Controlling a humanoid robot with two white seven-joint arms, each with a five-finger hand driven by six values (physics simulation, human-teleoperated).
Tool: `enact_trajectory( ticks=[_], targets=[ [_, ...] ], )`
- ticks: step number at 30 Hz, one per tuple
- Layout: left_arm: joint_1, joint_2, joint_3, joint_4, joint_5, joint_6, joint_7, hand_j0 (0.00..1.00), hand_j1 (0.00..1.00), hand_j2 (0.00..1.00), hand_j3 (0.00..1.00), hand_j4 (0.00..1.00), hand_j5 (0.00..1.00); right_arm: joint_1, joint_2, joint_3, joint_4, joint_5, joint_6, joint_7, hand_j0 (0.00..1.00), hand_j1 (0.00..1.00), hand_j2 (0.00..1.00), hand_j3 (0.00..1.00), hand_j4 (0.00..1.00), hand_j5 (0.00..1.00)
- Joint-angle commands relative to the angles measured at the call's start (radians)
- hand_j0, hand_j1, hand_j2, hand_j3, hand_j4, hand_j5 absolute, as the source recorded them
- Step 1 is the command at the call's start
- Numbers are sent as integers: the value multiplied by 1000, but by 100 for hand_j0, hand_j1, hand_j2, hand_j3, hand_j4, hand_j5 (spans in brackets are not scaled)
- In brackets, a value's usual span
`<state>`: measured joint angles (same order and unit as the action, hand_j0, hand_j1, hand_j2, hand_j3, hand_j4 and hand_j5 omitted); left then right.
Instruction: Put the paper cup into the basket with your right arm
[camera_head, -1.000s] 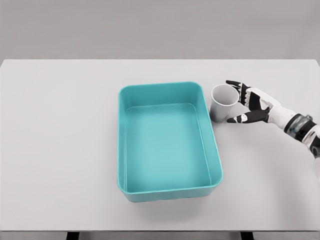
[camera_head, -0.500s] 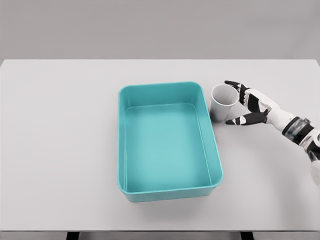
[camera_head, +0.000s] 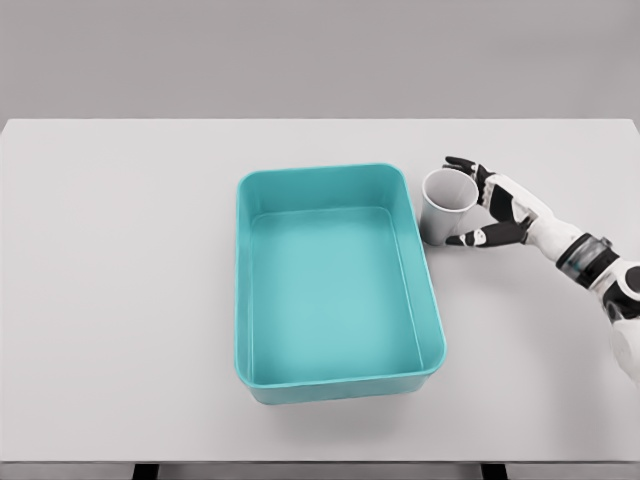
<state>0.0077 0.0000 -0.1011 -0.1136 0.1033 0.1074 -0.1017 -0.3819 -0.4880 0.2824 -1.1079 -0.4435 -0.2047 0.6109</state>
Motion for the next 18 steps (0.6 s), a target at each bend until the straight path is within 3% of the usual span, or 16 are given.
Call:
enact_trajectory(
  ticks=[1, 18],
  targets=[
    [0, 0, 0, 0, 1, 0, 0, 100, 100, 100, 100, 100, 100, 0, 8, 0, 11, -3, -2, 0, 100, 100, 100, 100, 100, 100],
    [0, 0, 0, 0, 1, 0, 0, 100, 100, 100, 100, 100, 100, -17, 43, 0, 33, 22, -2, 0, 100, 100, 100, 100, 100, 100]
  ],
)
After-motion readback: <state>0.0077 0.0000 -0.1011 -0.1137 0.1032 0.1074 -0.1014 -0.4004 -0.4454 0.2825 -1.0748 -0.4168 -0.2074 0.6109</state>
